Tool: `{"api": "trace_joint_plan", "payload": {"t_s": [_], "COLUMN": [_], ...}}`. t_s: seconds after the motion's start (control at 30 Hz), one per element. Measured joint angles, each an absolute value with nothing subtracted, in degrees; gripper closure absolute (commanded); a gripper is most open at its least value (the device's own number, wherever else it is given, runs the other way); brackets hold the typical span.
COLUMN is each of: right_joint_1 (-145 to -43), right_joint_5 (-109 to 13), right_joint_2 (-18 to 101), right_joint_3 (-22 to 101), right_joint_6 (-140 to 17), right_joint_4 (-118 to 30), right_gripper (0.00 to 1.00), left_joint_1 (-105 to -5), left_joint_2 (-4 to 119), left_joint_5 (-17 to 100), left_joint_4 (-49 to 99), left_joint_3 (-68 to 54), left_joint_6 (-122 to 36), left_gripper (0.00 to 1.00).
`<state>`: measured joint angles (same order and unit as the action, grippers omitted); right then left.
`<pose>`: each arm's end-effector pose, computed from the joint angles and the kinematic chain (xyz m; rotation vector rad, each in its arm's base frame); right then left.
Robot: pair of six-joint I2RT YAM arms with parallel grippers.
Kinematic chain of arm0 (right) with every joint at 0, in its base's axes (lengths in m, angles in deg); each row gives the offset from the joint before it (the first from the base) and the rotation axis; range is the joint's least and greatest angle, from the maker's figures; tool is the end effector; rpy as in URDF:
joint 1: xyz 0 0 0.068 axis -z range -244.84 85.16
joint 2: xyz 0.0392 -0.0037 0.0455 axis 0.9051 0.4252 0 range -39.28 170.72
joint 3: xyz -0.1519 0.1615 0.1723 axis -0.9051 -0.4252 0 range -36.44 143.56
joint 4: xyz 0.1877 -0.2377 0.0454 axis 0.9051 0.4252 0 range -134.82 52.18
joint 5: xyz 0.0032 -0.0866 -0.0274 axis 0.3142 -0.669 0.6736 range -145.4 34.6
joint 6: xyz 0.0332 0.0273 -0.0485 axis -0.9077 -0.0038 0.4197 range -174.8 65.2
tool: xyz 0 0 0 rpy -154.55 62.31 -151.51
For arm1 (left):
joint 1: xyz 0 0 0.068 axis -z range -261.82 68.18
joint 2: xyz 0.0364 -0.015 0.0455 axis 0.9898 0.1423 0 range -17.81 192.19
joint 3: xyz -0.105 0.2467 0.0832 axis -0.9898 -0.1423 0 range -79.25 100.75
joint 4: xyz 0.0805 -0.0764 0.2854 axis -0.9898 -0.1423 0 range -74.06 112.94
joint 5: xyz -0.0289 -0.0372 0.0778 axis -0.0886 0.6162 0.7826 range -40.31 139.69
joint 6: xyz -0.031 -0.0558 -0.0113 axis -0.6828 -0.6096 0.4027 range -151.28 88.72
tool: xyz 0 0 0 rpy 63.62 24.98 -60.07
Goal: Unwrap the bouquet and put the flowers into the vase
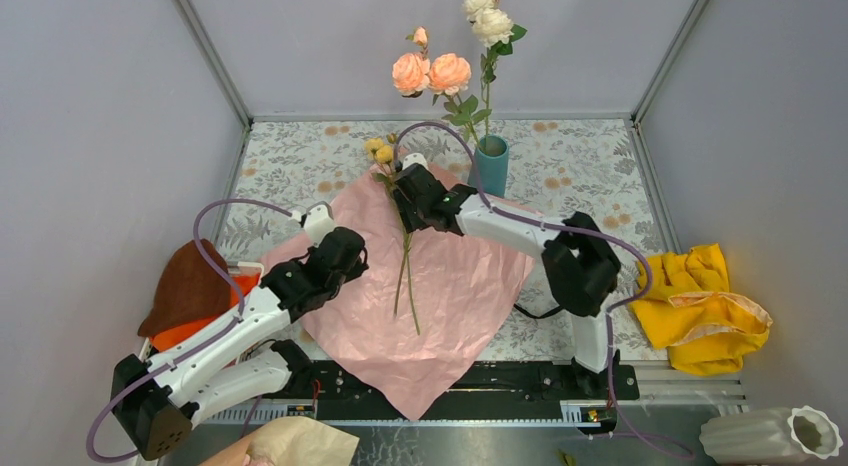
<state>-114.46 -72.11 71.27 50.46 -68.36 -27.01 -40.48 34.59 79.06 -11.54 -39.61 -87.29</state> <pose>0.3344 0.3708 0.2250 -0.5583 2.2002 0.2516 0.1910 -0.1350 0.2363 -0.5203 2.2198 -0.2743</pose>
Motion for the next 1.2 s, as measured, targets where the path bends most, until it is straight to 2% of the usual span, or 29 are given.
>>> {"api": "trace_joint_plan", "payload": {"t_s": [0.27,0.57,0.8,1.2], "right_joint_1": [-111.3,-109.2,-109.0,-108.8], "right_joint_5": [-68.9,-66.4,-63.7,-61.2], "right_joint_2": [81.0,83.9,86.9,91.0], "right_joint_3": [57.2,61.8,62.2,66.5], "right_joint_6": [-70.8,-71.9,-72.9,-73.6], "right_joint_4": [-24.0,-23.8,-24.0,-23.4], "right_gripper": [0.42,0.42,0.46,0.83], "left_joint_1": [-40.5,-40.5,-40.5,-40.6], "left_joint_2": [34.1,35.4,35.6,36.1], "left_joint_5": [79.1,79.0,79.0,79.0], "left_joint_4": [-11.6,-11.5,-11.5,-11.3], "left_joint_3": [-40.3,-40.6,-40.8,-41.0], "left_joint_6": [-87.4,-87.4,-87.4,-87.3], "left_gripper": [0.9,0.9,0.9,0.9]}}
